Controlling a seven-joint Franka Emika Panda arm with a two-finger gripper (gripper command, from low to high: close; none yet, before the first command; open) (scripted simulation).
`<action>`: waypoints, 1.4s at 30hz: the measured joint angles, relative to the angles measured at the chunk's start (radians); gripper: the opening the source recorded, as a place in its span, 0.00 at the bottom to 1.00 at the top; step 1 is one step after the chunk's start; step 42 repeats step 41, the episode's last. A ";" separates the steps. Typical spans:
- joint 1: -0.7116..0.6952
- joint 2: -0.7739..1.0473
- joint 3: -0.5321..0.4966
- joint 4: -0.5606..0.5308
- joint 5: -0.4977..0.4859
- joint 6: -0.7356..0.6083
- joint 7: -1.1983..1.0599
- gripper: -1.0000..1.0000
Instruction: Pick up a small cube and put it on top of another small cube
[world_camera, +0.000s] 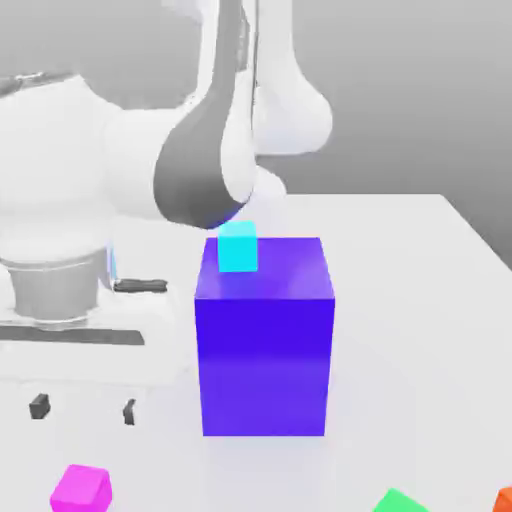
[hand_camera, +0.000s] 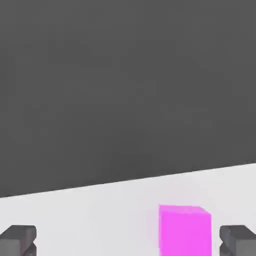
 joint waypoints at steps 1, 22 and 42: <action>-0.007 0.034 -0.005 0.000 -0.002 0.011 -0.005 0.50; 0.054 0.099 0.050 0.019 -0.042 0.003 0.019 0.00; 0.377 0.165 0.227 0.088 -0.189 0.027 0.162 1.00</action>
